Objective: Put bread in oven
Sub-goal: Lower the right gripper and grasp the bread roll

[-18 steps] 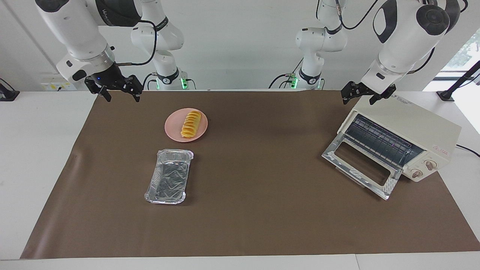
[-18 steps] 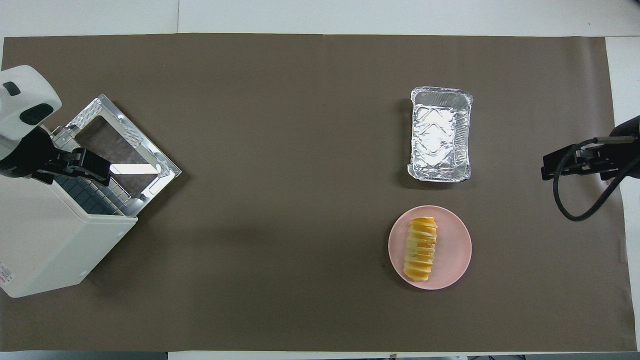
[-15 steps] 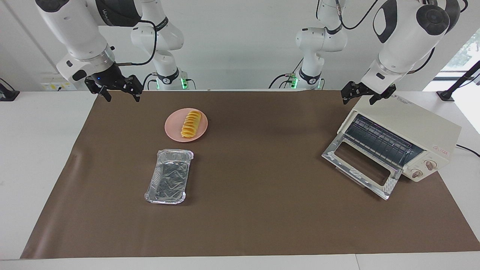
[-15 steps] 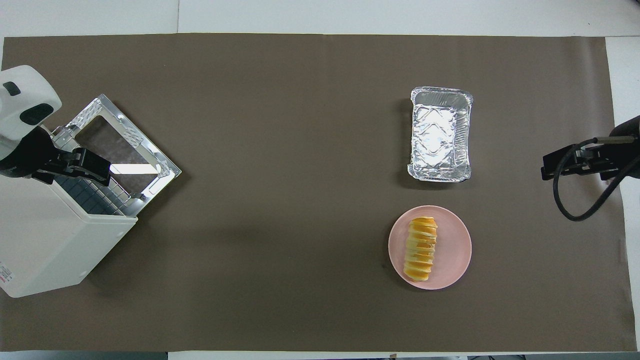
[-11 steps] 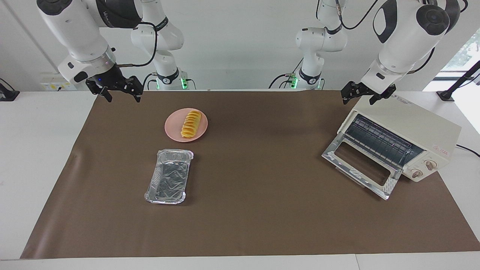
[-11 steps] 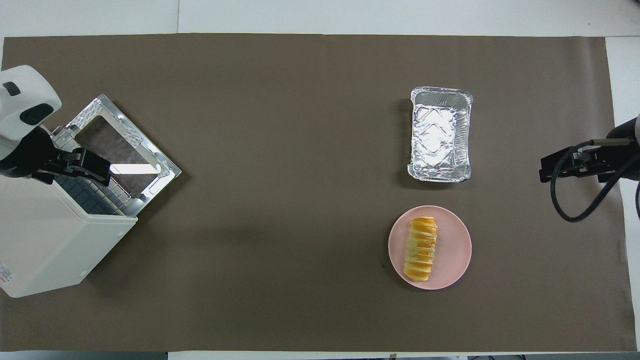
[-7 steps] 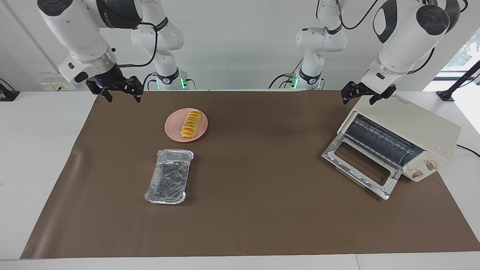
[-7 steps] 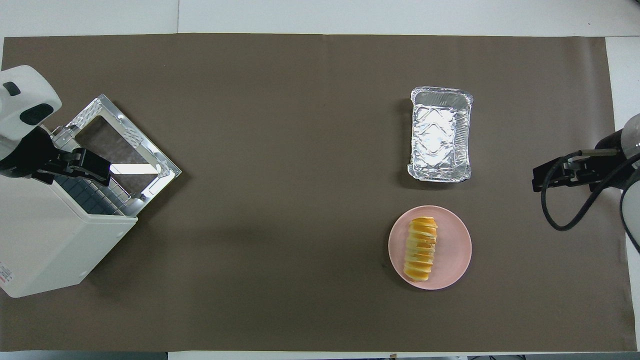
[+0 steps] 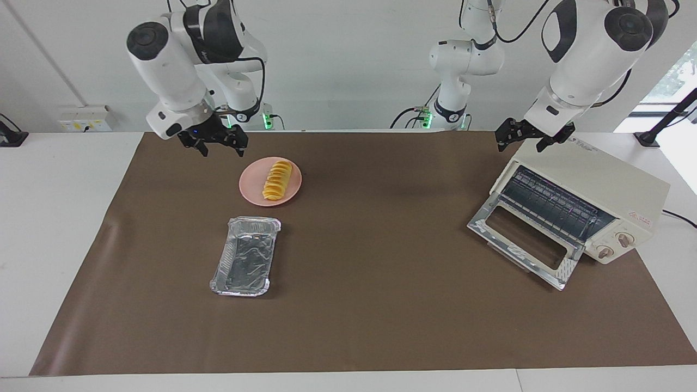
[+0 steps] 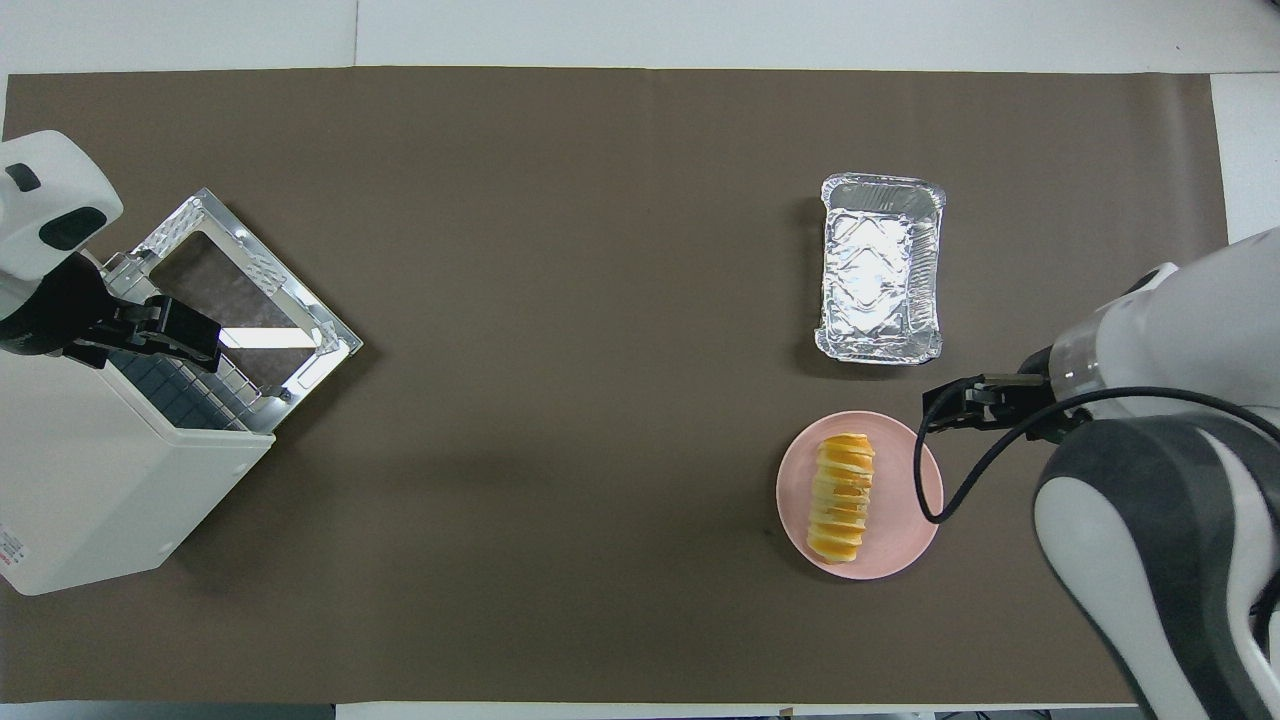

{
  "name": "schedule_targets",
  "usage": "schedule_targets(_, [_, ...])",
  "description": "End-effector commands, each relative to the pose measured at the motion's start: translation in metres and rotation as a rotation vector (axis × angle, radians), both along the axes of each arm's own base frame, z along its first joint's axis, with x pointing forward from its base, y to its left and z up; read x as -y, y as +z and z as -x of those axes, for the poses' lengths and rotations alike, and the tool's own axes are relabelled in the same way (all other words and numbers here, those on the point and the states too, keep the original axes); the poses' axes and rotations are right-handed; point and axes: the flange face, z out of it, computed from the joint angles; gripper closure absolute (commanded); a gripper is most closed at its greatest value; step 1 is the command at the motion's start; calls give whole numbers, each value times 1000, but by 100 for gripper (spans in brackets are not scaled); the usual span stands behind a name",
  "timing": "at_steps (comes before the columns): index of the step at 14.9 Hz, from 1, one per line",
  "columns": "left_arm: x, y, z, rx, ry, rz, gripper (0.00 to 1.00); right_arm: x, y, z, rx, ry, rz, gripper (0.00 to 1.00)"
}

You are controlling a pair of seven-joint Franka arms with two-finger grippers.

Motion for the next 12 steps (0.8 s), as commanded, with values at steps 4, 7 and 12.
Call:
schedule_targets(4, [-4,4,4,18,-2,-11,0,-24,-75,37,14,-148,-11,0])
schedule_targets(7, [-4,4,4,18,-2,-11,0,-29,-107,49,28,-181,-40,0])
schedule_targets(12, [-4,4,4,18,-2,-11,0,-34,-140,68,40,-169,-32,0])
